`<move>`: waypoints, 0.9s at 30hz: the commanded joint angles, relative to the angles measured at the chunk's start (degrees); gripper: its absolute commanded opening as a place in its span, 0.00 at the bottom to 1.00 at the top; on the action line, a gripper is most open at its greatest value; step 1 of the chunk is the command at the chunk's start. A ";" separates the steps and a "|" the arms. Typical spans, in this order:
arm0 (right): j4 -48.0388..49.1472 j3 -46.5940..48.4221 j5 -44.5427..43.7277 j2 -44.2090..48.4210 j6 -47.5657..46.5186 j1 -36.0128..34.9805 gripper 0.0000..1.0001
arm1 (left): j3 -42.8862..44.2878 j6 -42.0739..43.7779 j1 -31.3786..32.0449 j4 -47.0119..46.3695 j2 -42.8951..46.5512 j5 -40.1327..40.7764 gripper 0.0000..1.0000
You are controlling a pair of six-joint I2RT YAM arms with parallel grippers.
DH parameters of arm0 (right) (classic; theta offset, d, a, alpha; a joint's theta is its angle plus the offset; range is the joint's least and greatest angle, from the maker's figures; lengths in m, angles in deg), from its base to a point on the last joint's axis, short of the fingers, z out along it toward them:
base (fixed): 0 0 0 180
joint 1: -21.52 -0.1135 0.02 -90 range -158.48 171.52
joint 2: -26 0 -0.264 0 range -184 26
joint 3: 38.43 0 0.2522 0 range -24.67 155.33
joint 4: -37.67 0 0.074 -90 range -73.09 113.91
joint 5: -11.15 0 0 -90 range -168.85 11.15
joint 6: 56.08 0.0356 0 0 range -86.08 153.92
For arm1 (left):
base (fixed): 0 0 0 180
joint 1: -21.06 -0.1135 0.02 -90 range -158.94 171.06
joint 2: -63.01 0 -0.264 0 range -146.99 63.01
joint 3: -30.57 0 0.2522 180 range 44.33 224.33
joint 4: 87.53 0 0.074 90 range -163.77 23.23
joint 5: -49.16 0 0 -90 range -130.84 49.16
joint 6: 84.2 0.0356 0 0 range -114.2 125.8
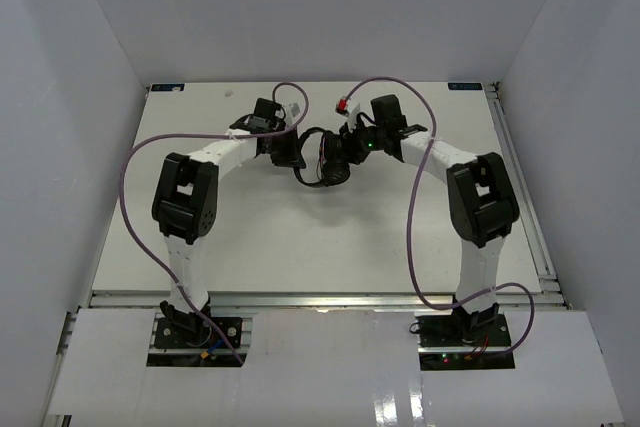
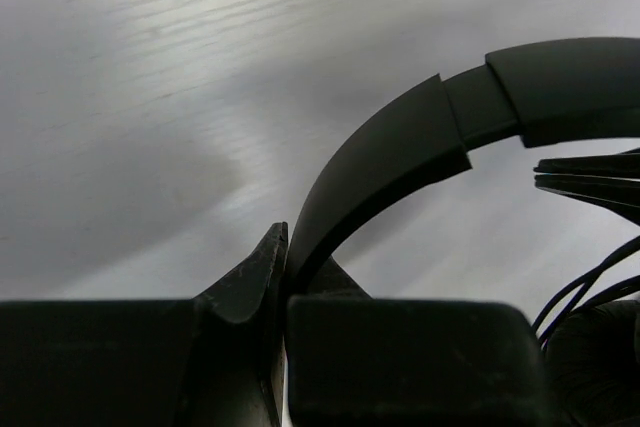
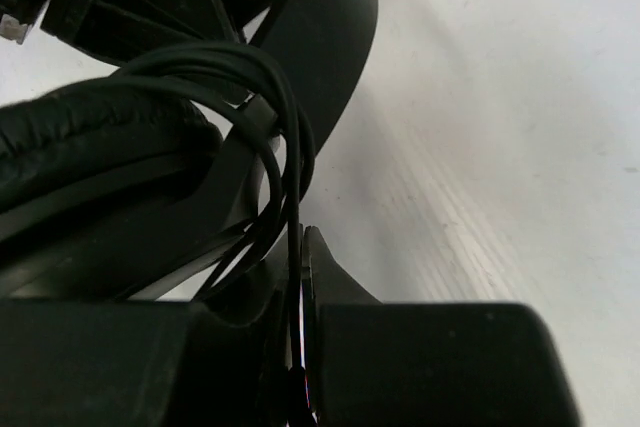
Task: Wrap the headphones
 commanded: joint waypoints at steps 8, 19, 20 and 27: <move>4.11 9.30 12.41 -14.82 12.43 1.21 0.10 | 7.01 0.10 -0.78 5.17 -5.35 19.01 0.00; 3.70 7.26 6.99 -14.15 12.56 2.86 0.28 | 13.88 1.39 -0.79 11.62 -10.09 27.82 0.19; 3.70 6.83 6.75 -13.78 12.49 3.16 0.29 | 14.38 1.81 -0.79 12.29 -10.39 28.13 0.23; 3.04 5.29 5.53 -11.78 12.39 4.62 0.30 | 19.49 3.70 -0.79 16.18 -11.58 27.12 0.49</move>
